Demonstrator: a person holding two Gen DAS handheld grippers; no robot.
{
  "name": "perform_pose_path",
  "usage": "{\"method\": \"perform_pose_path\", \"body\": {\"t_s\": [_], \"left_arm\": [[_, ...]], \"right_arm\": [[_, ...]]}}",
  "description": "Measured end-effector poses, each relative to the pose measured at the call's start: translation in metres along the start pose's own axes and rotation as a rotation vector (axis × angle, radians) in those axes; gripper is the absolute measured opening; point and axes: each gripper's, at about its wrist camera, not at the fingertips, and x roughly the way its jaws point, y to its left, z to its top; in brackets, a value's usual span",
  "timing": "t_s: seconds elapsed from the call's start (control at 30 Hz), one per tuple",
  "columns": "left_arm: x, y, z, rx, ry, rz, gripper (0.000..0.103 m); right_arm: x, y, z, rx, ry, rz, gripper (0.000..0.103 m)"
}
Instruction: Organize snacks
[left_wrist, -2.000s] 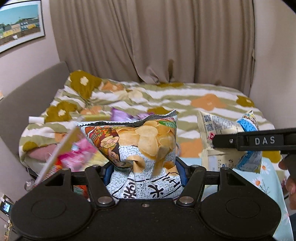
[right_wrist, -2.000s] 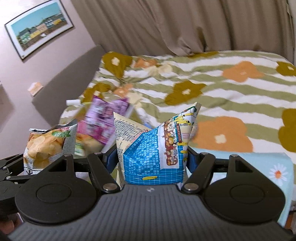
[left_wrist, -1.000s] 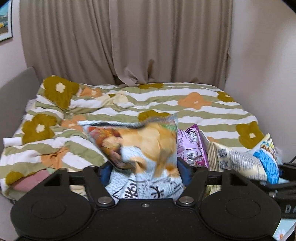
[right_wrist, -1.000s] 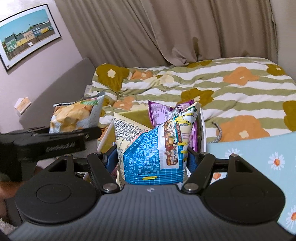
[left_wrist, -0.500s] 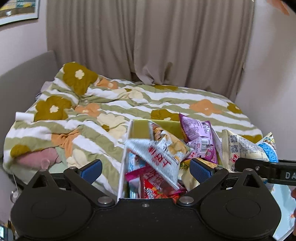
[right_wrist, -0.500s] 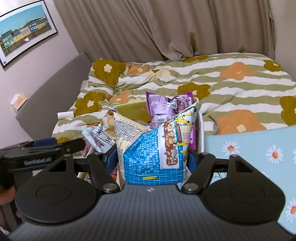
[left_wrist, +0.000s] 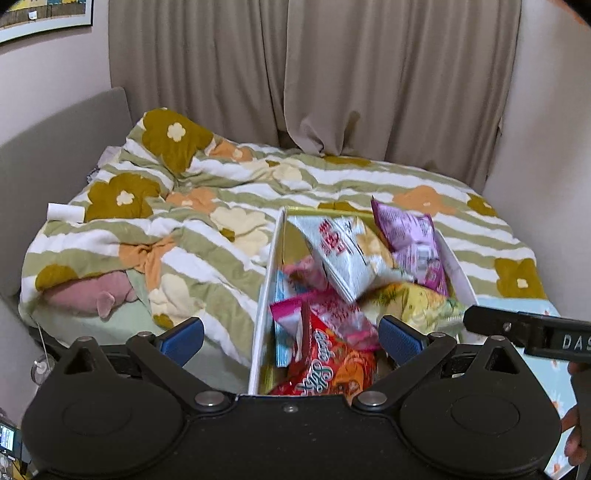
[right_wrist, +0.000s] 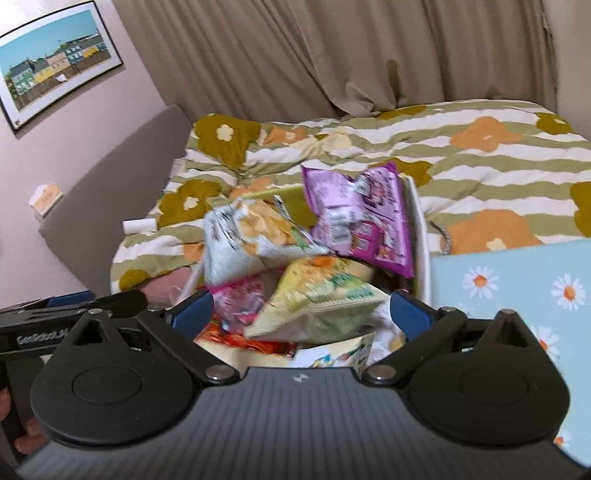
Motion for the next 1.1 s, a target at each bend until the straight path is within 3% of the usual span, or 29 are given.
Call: {"method": "perform_pose_path", "body": {"t_s": [0.27,0.6,0.77,1.1], "left_arm": [[-0.002,-0.007,-0.004,0.030,-0.003,-0.017,0.102],[-0.054,-0.040,-0.008,0.057,-0.091,-0.001,0.102],[-0.088,-0.069,-0.017,0.056,-0.139,0.012,0.103],[-0.125,-0.121,-0.048,0.104,-0.169,0.027,0.103]], "right_arm": [[-0.009,-0.007,-0.002,0.035,-0.013,-0.017,0.103],[-0.064,-0.011,0.007,-0.013,-0.099,-0.041,0.103],[-0.108,-0.020,0.004,-0.061,-0.137,-0.090,0.103],[-0.174,-0.050,-0.028,-0.112,-0.124,-0.240,0.103]]}}
